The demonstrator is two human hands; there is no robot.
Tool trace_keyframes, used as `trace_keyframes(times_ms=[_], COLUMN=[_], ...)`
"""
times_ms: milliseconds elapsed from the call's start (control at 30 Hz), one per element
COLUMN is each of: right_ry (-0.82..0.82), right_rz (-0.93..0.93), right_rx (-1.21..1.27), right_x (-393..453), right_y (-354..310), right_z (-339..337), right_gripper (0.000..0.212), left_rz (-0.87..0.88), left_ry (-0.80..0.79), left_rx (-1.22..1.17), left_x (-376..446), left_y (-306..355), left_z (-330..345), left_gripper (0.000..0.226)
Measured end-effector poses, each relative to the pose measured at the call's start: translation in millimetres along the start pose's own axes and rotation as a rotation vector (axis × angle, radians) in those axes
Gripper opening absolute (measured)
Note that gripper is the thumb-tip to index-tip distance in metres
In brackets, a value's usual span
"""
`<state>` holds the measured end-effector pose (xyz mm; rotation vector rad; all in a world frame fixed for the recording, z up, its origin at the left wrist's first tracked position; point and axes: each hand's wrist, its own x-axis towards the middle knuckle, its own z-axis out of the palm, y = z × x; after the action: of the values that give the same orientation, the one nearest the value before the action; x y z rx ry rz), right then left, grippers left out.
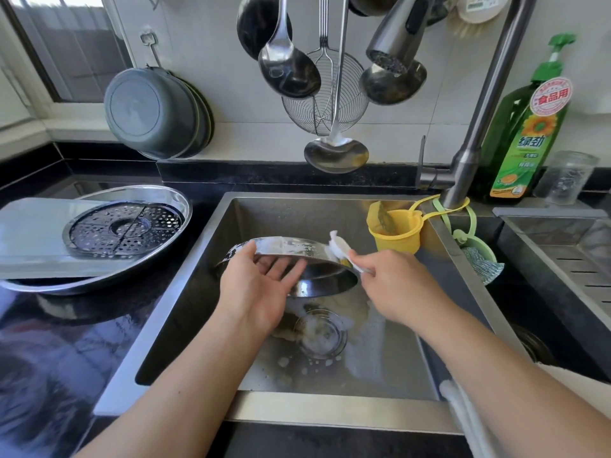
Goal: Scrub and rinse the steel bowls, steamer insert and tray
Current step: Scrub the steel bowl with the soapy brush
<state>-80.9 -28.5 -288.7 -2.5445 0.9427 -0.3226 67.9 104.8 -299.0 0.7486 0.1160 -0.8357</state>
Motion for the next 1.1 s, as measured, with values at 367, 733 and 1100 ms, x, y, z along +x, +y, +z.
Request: trace_keyframes(times_ms=[367, 733, 1100], right_ry=[-0.031, -0.022, -0.033], right_rz=[-0.022, -0.123, -0.179], right_rx=[0.007, 0.031, 0.055], right_x=[0, -2, -7], right_y=[-7, -20, -27], right_z=[6, 16, 20], right_gripper=[0.052, 0.05, 0.05], left_rz=[-0.002, -0.137, -0.094], left_ry=[0.022, -0.072, -0.035], left_rx=[0.072, 0.276, 0.142], left_x=[4, 2, 3], left_y=[-4, -15, -8], left_z=[-3, -2, 0], left_gripper=[0.019, 0.049, 0.035])
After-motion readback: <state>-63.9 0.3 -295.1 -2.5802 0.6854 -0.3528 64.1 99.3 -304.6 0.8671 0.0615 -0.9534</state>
